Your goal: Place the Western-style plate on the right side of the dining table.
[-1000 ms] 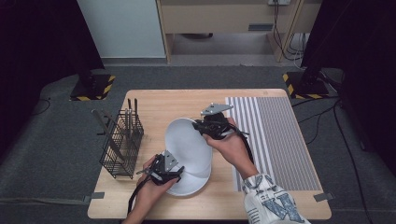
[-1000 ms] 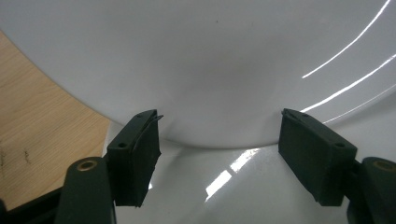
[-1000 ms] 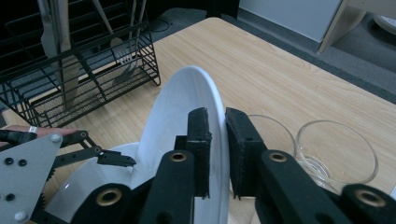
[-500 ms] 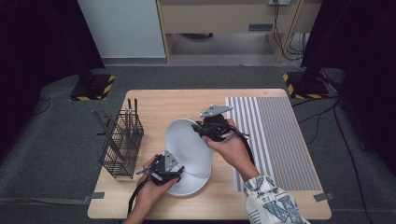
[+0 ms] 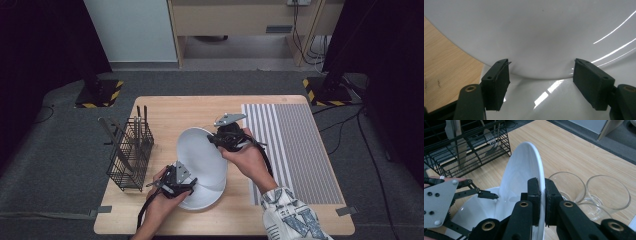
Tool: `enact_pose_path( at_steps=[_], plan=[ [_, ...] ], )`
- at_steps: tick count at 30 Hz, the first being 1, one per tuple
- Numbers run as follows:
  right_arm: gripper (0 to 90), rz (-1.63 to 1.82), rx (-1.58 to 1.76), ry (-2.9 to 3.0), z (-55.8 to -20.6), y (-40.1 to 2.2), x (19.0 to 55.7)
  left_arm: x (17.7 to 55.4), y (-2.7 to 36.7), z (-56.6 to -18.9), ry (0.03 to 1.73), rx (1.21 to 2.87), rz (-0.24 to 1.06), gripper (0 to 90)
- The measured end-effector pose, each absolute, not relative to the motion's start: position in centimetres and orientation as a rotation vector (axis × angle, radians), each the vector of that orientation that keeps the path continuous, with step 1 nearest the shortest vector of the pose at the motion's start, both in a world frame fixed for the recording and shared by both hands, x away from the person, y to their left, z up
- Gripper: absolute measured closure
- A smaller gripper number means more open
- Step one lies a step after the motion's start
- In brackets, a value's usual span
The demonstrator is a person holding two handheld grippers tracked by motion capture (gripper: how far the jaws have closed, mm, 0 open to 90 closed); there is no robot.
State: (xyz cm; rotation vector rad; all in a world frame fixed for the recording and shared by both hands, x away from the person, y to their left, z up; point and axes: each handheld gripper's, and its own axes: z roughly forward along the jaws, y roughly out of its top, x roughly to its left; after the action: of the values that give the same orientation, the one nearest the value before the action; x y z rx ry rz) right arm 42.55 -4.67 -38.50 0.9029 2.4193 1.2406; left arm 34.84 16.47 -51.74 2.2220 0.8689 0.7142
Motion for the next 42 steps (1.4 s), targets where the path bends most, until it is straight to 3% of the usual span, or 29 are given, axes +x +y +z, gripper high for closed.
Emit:
enact_pose_path(
  at_steps=[6, 24, 28, 32, 42],
  plan=[
    [85.8, 1.21, 0.9, 2.399, -38.1, -4.6, 43.2, 35.1, 16.5, -50.9, 0.875, 2.162, 0.699, 28.0],
    [85.6, 1.191, 0.838, 2.395, -37.7, -4.1, 42.4, 35.6, 15.1, -51.8, 0.833, 2.231, 0.644, 33.8],
    [82.2, 1.207, 0.825, 2.403, -37.6, -4.0, 42.0, 35.6, 15.1, -51.8, 0.832, 2.232, 0.649, 34.6],
    [72.7, 1.223, 0.801, 2.421, -37.9, -4.0, 41.8, 35.5, 15.0, -51.8, 0.832, 2.229, 0.66, 34.5],
    [73.5, 1.227, 0.841, 2.474, -37.9, -4.4, 41.8, 35.5, 15.0, -51.8, 0.826, 2.232, 0.668, 34.5]
  ],
)
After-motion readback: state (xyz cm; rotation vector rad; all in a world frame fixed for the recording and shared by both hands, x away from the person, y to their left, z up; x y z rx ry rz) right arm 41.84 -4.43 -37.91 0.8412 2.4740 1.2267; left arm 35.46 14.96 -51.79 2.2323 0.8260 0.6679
